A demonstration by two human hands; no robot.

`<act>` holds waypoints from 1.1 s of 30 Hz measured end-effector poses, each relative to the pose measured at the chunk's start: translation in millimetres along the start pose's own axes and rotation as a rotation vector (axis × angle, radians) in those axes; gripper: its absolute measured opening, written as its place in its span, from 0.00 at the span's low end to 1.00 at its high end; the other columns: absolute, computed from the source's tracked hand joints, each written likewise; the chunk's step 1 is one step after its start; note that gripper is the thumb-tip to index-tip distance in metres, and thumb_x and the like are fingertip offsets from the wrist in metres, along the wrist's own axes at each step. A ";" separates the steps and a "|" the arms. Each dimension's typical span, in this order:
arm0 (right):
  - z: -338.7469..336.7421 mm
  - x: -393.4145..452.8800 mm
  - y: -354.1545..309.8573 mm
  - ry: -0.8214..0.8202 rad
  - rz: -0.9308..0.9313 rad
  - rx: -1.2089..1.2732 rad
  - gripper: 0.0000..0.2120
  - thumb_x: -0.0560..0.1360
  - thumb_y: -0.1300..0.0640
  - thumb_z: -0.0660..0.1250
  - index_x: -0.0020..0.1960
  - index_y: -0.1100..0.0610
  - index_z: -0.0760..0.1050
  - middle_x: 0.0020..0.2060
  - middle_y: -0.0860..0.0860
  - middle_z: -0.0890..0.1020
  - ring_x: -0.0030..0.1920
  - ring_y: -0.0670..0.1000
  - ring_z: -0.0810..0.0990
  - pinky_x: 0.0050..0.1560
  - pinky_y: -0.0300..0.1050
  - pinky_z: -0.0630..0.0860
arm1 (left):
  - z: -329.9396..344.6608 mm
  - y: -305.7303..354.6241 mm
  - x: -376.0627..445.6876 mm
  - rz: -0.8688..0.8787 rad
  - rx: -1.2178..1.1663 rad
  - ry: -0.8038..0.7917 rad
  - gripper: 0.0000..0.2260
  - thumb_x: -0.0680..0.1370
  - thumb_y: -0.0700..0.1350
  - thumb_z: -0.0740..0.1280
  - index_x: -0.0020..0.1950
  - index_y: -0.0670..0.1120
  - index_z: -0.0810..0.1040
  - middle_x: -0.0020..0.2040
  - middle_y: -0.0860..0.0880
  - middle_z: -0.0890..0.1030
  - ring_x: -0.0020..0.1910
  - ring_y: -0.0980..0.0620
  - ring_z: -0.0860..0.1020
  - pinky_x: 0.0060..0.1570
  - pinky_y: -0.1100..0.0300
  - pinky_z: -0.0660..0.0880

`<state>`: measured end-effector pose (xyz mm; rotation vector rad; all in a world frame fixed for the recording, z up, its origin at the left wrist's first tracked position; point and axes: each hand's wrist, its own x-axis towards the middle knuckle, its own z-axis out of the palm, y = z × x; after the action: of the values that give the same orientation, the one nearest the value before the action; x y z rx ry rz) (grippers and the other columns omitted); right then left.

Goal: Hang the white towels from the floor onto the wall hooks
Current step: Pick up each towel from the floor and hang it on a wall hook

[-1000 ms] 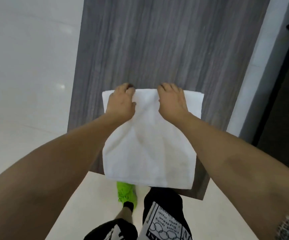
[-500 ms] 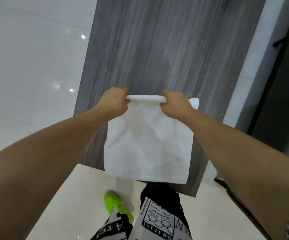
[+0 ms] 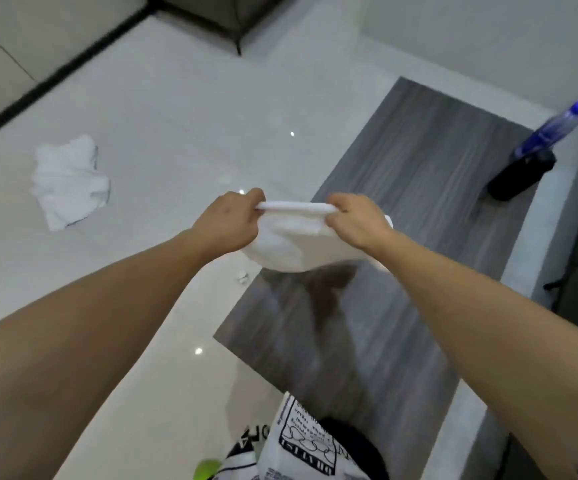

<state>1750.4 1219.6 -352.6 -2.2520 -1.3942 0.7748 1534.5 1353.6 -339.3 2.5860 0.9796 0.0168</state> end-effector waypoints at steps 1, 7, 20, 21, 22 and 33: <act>-8.1 -1.0 -37.2 0.019 -0.045 -0.022 0.04 0.68 0.54 0.59 0.40 0.51 0.72 0.36 0.47 0.78 0.42 0.55 0.75 0.35 0.45 0.65 | -28.7 -12.5 -17.6 -0.021 -0.013 0.052 0.03 0.80 0.46 0.57 0.49 0.49 0.69 0.37 0.47 0.75 0.36 0.45 0.73 0.32 0.54 0.68; -0.3 -43.6 -276.5 0.121 -0.428 -0.187 0.17 0.73 0.40 0.63 0.36 0.52 0.74 0.29 0.47 0.77 0.35 0.49 0.75 0.32 0.45 0.65 | -190.7 -112.6 -171.7 -0.194 0.039 0.309 0.06 0.81 0.49 0.54 0.46 0.52 0.67 0.35 0.50 0.73 0.34 0.53 0.71 0.28 0.58 0.61; 243.6 -206.1 -721.1 -0.070 -1.144 -0.224 0.14 0.78 0.44 0.62 0.35 0.45 0.71 0.30 0.45 0.76 0.34 0.49 0.74 0.32 0.44 0.65 | -336.6 -322.4 -648.1 -0.869 0.199 0.594 0.09 0.80 0.51 0.58 0.42 0.51 0.67 0.37 0.49 0.74 0.37 0.45 0.74 0.32 0.55 0.67; 264.6 -221.2 -745.8 -0.100 -1.190 -0.247 0.13 0.79 0.44 0.61 0.37 0.46 0.72 0.31 0.45 0.76 0.35 0.51 0.75 0.33 0.45 0.65 | -335.6 -331.7 -681.1 -0.937 0.195 0.600 0.08 0.80 0.50 0.59 0.42 0.51 0.69 0.37 0.49 0.74 0.38 0.45 0.74 0.32 0.55 0.67; 284.3 -235.9 -769.2 -0.129 -1.236 -0.261 0.13 0.79 0.44 0.61 0.37 0.47 0.72 0.32 0.46 0.77 0.36 0.53 0.76 0.33 0.46 0.66 | -333.5 -339.6 -713.0 -1.005 0.185 0.605 0.07 0.80 0.51 0.60 0.43 0.52 0.70 0.39 0.49 0.74 0.39 0.46 0.74 0.33 0.55 0.68; 474.0 -365.4 -990.1 -0.419 -1.657 -0.298 0.11 0.78 0.51 0.62 0.38 0.49 0.75 0.34 0.48 0.79 0.38 0.53 0.77 0.32 0.44 0.68 | -316.2 -411.4 -965.4 -1.487 0.137 0.726 0.16 0.79 0.59 0.62 0.62 0.53 0.73 0.57 0.51 0.77 0.51 0.52 0.73 0.48 0.57 0.70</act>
<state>638.3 1337.1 -55.8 -0.3811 -2.8388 0.3571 496.3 1124.5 -73.3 1.2853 2.9072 0.5014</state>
